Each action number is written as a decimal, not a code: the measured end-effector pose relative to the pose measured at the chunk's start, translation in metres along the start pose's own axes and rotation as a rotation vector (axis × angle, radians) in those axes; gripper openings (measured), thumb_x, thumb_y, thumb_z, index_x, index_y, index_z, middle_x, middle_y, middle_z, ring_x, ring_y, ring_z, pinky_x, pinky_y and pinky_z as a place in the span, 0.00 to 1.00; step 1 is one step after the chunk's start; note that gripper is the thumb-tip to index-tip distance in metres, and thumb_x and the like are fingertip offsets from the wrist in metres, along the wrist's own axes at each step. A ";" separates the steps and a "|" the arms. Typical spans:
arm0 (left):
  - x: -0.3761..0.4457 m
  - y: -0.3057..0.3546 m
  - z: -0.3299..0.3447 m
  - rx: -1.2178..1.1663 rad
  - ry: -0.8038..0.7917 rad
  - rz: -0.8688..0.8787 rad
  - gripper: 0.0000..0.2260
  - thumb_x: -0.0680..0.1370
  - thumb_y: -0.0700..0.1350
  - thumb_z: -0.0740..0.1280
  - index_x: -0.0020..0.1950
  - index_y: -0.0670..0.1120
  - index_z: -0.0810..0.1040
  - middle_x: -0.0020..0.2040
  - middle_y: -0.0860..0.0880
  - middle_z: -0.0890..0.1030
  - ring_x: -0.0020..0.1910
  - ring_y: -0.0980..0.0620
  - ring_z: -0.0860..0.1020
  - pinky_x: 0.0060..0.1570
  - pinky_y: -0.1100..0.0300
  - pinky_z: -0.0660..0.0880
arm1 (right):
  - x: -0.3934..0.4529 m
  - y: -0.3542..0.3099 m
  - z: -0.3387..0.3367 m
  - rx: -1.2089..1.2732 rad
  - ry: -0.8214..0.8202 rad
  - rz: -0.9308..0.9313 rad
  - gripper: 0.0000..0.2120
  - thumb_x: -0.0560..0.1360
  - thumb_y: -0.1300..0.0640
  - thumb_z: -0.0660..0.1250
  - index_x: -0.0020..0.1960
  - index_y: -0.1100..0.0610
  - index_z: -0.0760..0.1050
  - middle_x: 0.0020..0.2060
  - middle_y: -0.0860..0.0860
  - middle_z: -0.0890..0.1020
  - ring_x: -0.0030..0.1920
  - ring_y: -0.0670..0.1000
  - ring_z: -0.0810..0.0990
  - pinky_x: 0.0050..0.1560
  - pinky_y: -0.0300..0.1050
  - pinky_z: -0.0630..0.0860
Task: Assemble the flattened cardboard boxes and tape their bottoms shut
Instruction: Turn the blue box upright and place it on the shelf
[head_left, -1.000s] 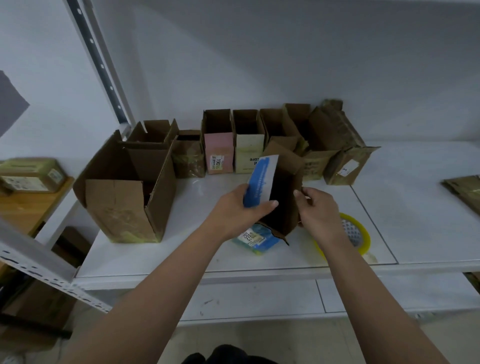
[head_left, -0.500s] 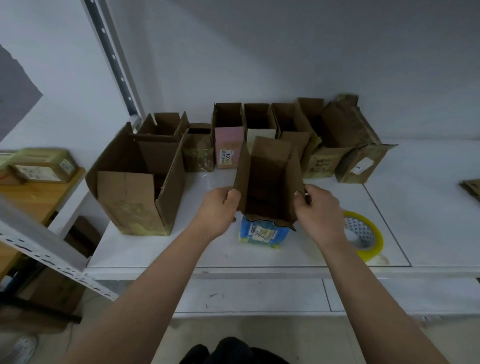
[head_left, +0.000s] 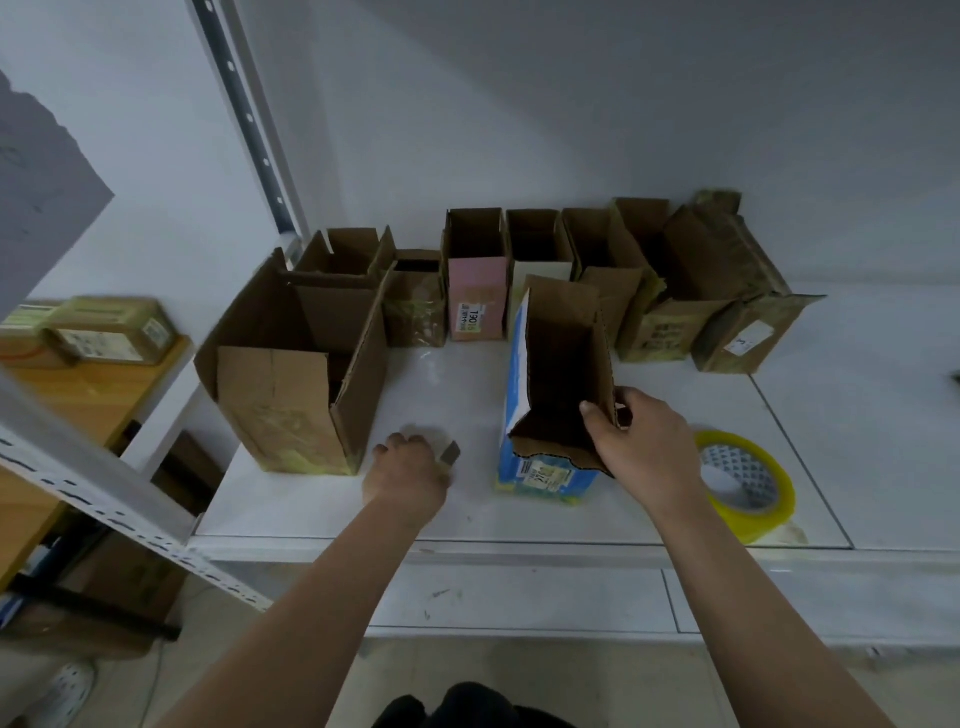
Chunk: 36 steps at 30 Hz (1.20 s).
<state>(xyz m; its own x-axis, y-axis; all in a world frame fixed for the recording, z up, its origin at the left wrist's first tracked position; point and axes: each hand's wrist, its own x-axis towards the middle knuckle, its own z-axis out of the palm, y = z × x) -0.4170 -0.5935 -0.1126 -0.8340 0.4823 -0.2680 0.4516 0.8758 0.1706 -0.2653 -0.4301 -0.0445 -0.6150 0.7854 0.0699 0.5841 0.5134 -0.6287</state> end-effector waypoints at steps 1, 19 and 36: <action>0.002 0.001 0.002 0.022 0.008 -0.007 0.22 0.81 0.52 0.61 0.68 0.39 0.67 0.64 0.41 0.69 0.64 0.42 0.68 0.60 0.53 0.70 | -0.001 -0.001 -0.001 0.008 -0.009 0.000 0.19 0.78 0.41 0.62 0.60 0.53 0.78 0.48 0.51 0.83 0.52 0.54 0.80 0.43 0.43 0.69; -0.034 -0.008 -0.124 -0.597 0.559 0.320 0.08 0.78 0.41 0.64 0.55 0.44 0.66 0.38 0.49 0.77 0.35 0.49 0.78 0.34 0.50 0.78 | 0.001 -0.045 0.016 0.199 -0.254 0.092 0.10 0.81 0.54 0.55 0.49 0.60 0.71 0.43 0.58 0.79 0.30 0.58 0.83 0.43 0.57 0.80; -0.011 -0.072 -0.140 -0.249 0.419 0.184 0.13 0.75 0.63 0.65 0.44 0.54 0.77 0.38 0.56 0.78 0.37 0.59 0.75 0.33 0.64 0.69 | -0.005 -0.125 0.084 0.327 -0.433 0.030 0.13 0.82 0.52 0.55 0.59 0.59 0.72 0.51 0.56 0.80 0.38 0.54 0.84 0.43 0.52 0.83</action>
<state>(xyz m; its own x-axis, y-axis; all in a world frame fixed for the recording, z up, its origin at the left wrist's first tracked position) -0.4841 -0.6646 0.0105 -0.8265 0.5328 0.1816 0.5559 0.7214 0.4131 -0.3799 -0.5271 -0.0310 -0.8029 0.5481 -0.2342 0.4520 0.3037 -0.8387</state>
